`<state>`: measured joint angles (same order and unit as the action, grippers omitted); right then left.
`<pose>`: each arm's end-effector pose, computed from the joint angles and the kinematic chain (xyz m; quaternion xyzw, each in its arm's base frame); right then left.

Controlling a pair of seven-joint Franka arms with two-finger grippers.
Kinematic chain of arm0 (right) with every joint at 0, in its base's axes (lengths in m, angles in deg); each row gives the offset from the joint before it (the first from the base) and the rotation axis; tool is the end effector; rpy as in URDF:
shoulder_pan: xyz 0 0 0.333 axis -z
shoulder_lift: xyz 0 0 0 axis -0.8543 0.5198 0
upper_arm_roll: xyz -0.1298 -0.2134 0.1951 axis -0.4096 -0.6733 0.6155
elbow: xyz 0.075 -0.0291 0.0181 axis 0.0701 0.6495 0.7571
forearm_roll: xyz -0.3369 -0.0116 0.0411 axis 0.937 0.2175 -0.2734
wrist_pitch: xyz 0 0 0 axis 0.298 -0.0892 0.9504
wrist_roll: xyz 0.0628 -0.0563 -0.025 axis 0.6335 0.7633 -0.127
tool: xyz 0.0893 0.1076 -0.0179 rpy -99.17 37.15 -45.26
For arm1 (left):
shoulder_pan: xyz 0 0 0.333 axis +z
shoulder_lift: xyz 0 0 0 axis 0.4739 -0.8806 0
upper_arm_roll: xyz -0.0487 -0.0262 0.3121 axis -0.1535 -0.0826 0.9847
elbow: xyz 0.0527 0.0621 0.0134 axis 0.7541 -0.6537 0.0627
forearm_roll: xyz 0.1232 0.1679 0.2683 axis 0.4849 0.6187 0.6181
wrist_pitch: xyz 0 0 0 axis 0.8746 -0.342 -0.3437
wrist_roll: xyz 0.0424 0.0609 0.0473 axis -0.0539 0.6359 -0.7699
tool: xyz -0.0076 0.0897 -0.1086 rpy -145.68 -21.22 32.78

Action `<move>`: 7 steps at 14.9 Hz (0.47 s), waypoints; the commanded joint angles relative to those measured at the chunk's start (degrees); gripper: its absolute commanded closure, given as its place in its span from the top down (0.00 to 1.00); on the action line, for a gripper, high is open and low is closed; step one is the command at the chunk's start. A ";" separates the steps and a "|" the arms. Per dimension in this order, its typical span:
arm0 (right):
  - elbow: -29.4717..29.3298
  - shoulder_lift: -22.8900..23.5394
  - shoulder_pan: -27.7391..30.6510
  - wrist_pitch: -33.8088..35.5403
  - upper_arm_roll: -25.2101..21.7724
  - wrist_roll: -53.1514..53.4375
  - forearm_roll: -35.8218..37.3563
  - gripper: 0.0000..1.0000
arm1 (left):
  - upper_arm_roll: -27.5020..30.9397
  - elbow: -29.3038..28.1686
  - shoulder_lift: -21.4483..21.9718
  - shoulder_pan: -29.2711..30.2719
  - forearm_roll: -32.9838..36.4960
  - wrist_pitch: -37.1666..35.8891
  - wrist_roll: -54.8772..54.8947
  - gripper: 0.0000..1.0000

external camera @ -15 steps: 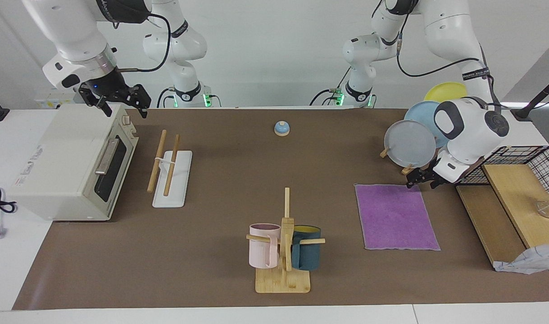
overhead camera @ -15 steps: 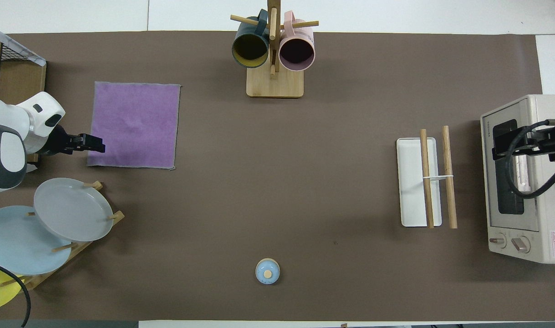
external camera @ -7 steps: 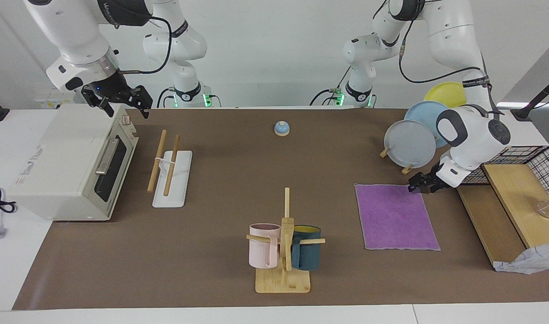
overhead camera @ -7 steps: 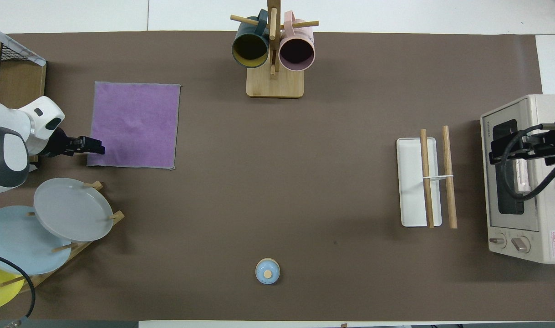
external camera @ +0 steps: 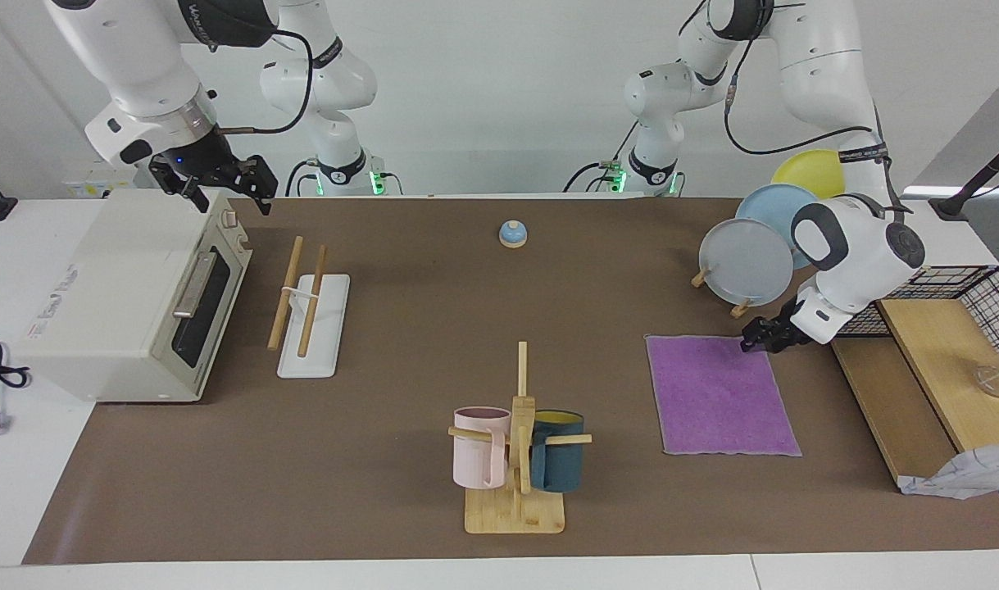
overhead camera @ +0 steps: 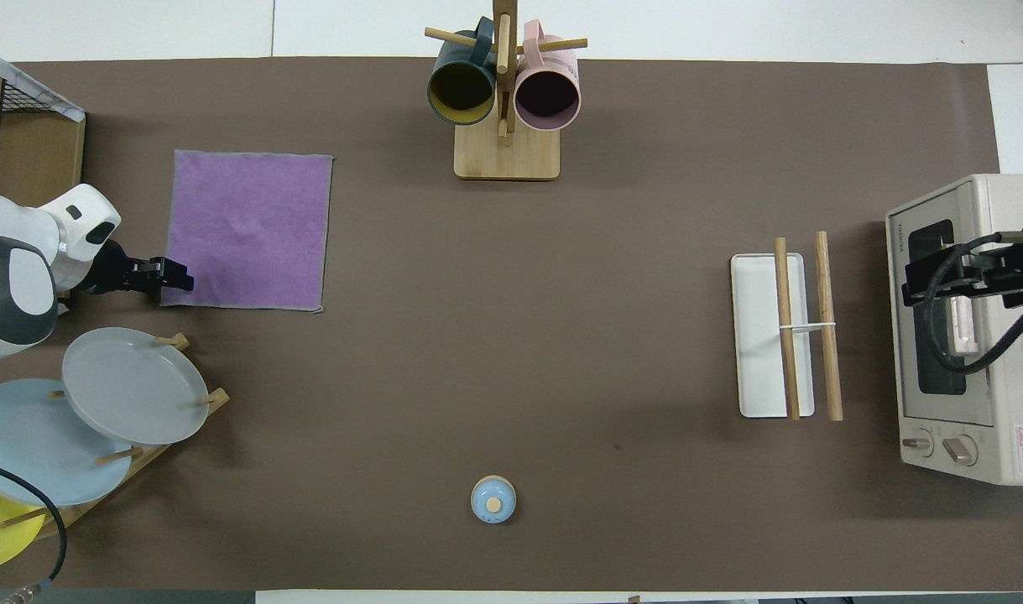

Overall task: Fold towel and hang on rack
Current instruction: 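Reach the left gripper to the purple towel's nearest edge and grasp it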

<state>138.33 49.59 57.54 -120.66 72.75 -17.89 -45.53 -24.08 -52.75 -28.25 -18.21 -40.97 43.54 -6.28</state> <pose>0.4690 -0.0038 0.5838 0.9977 -0.0265 -0.0604 0.0136 0.5509 0.0587 0.3020 0.9958 -0.0233 -0.0247 0.0852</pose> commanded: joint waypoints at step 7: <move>2.37 -1.79 0.26 -0.07 0.43 -4.20 -1.07 0.00 | -0.08 -1.63 0.19 0.30 -1.14 1.29 1.26 0.51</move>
<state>138.80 49.41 57.37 -120.66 73.04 -18.89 -45.58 -23.97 -53.03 -28.21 -18.12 -40.98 43.71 -6.24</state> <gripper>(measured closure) 0.590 0.436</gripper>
